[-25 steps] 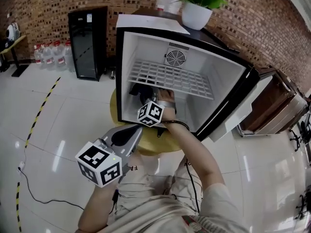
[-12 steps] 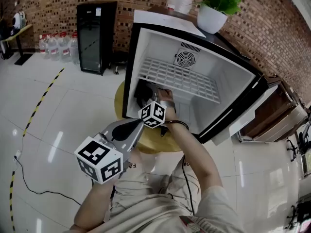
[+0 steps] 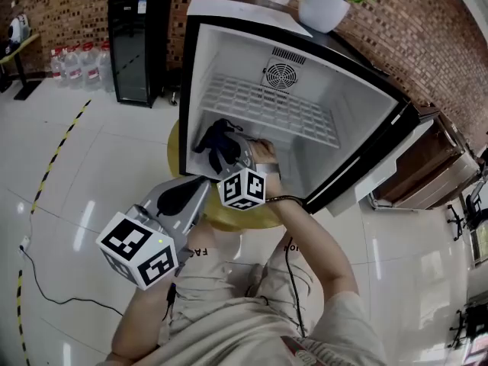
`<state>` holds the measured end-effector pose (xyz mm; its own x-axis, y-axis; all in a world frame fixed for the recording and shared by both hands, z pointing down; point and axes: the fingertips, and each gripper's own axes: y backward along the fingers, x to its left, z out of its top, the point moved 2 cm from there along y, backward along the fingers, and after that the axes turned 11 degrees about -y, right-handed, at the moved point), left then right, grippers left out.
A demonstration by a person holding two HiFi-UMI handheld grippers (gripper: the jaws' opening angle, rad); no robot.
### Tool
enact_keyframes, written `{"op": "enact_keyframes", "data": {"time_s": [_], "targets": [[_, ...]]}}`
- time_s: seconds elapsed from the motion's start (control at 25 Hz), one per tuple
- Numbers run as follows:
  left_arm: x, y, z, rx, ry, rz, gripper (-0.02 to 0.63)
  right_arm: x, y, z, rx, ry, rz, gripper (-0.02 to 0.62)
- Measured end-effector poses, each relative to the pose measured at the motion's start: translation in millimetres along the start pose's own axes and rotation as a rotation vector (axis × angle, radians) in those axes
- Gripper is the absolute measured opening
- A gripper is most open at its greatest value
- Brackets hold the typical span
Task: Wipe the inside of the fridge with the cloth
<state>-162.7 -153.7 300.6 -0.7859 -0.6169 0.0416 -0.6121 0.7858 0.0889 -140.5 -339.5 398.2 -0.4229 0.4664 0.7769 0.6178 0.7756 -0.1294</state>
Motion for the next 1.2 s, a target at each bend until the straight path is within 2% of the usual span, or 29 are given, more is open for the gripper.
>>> {"op": "enact_keyframes", "data": {"time_s": [0.08,0.16,0.24,0.32,0.4,0.52,0.68,0.72,0.76,0.84,0.96,1.04,1.2], "targets": [[-1,-1,-4,0.010,0.005,-0.001,0.009,-13,-36,-31,0.107,0.021,-0.031,0.107],[-4,-5,-9,0.021,0.010,-0.011,0.009,-18,-70,-52,0.192,0.047,-0.027,0.107],[-7,-8,-10,0.027,0.006,-0.022,0.009,-15,-97,-60,0.244,0.066,0.006,0.107],[-10,-8,-10,0.029,-0.003,-0.030,0.009,-5,-109,-57,0.253,0.070,0.050,0.107],[-10,-7,-10,0.031,-0.009,-0.030,0.008,11,-100,-46,0.233,0.063,0.087,0.107],[-4,-4,-11,0.035,-0.006,-0.016,0.008,43,-52,-22,0.155,0.055,0.149,0.106],[-1,-3,-7,0.033,0.003,-0.018,0.008,98,36,31,-0.056,0.063,0.320,0.106],[-3,-3,-4,0.027,-0.003,-0.022,0.008,101,53,37,-0.091,0.050,0.333,0.106],[-5,-3,-1,0.021,-0.011,-0.027,0.008,96,63,35,-0.097,0.038,0.307,0.106],[-9,0,6,0.008,-0.027,-0.030,0.007,66,54,12,-0.016,0.011,0.185,0.106],[-9,7,13,0.001,-0.036,-0.023,0.007,19,-7,-36,0.176,-0.040,0.043,0.106],[-11,9,13,0.007,-0.034,-0.020,0.007,10,-50,-54,0.260,-0.029,0.032,0.106],[-20,8,20,-0.001,-0.056,-0.038,0.007,17,-97,-77,0.421,-0.037,0.103,0.104]]}}
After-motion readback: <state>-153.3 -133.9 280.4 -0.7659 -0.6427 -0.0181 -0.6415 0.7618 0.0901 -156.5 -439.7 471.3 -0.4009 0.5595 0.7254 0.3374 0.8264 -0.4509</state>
